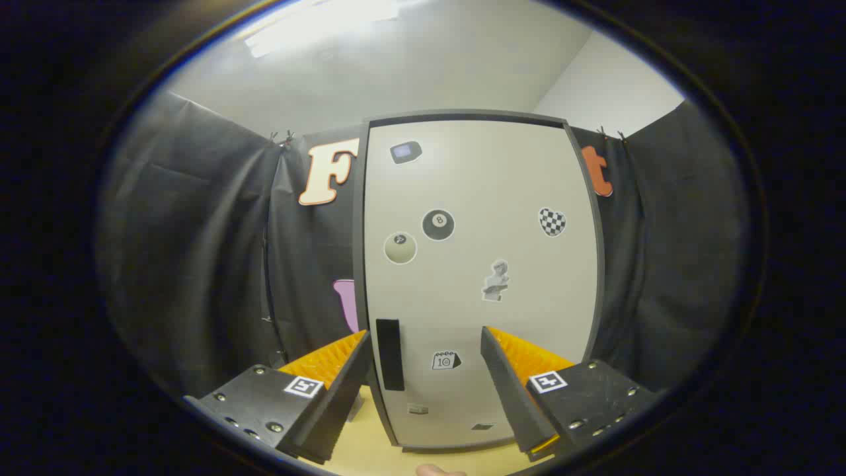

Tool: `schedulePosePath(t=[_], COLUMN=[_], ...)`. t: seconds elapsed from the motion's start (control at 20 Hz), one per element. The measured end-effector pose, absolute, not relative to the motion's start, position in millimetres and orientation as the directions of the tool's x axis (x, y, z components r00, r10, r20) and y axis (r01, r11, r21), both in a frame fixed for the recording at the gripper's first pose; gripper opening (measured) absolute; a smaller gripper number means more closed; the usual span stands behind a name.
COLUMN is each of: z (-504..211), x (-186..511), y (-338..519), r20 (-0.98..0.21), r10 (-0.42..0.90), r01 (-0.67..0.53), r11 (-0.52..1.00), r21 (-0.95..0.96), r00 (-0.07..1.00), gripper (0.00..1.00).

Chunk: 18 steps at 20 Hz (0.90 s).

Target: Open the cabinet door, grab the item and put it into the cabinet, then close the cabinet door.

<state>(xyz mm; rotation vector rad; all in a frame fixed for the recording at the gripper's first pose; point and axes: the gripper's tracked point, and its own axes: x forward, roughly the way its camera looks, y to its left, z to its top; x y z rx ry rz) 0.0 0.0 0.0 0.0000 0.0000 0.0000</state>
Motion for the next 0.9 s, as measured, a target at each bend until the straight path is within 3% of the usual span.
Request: schedulePosePath(t=[0.9], z=[-17.7], x=[14.6], y=[15.2], r20=[-0.029], r10=[-0.004], r01=[0.002], r11=[0.998], r21=[-0.067], r00=[1.0], gripper=[0.97])
